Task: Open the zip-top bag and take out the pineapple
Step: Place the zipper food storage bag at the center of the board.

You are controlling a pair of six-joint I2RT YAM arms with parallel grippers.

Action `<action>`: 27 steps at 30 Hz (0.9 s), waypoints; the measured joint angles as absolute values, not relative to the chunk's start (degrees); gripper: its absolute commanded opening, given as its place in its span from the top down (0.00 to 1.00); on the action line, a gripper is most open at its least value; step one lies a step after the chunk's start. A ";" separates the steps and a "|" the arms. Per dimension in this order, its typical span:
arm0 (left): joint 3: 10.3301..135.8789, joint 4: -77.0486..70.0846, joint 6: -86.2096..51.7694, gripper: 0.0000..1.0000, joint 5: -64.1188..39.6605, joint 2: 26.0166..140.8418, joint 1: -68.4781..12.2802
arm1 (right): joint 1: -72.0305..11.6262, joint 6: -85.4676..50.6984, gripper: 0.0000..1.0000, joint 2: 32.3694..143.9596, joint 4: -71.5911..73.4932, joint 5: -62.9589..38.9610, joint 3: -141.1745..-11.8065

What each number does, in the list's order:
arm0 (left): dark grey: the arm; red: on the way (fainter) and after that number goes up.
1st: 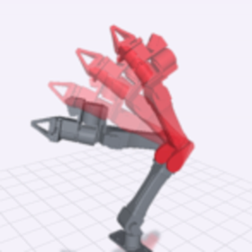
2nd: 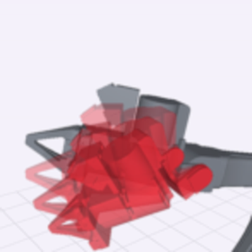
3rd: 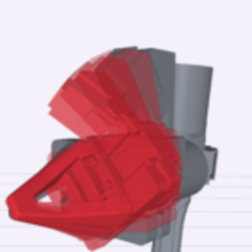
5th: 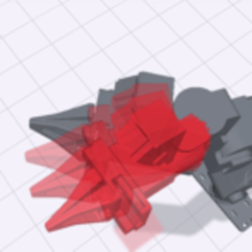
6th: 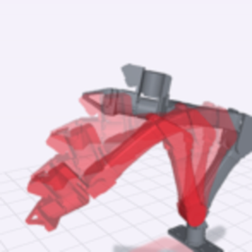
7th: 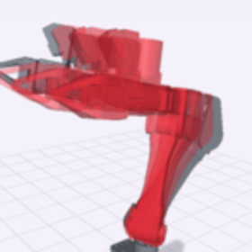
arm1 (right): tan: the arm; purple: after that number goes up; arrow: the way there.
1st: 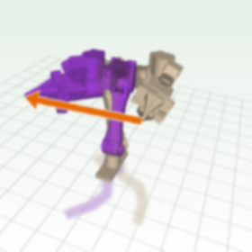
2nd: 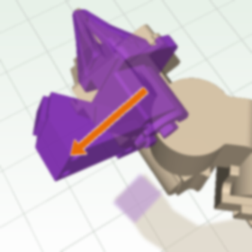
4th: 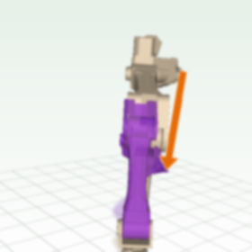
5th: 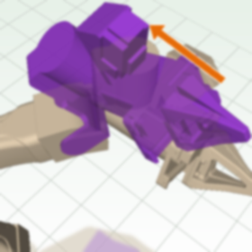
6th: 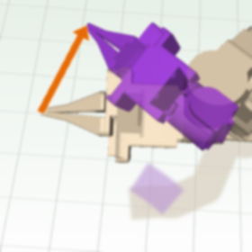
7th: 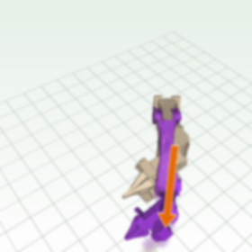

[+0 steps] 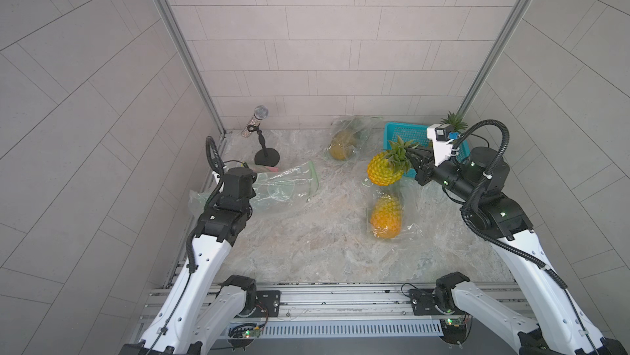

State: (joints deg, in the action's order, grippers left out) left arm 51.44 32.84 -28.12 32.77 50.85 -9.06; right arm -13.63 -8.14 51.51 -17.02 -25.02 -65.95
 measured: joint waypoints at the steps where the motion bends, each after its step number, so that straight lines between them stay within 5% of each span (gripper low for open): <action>1: 51.11 33.26 -28.75 1.00 34.11 51.40 -7.94 | -13.37 -8.10 1.00 51.66 -17.02 -24.99 -65.82; 10: 47.33 35.05 -33.71 0.98 41.01 53.28 -0.51 | -10.70 -7.94 1.00 54.50 -17.06 -25.87 -65.54; 20: 45.60 32.67 -35.16 0.39 40.12 54.13 2.76 | -9.23 -7.97 1.00 55.53 -17.04 -27.68 -65.54; 27: 48.60 31.38 -32.42 0.24 37.19 56.64 4.40 | -8.29 -8.03 1.00 55.68 -17.04 -28.32 -65.54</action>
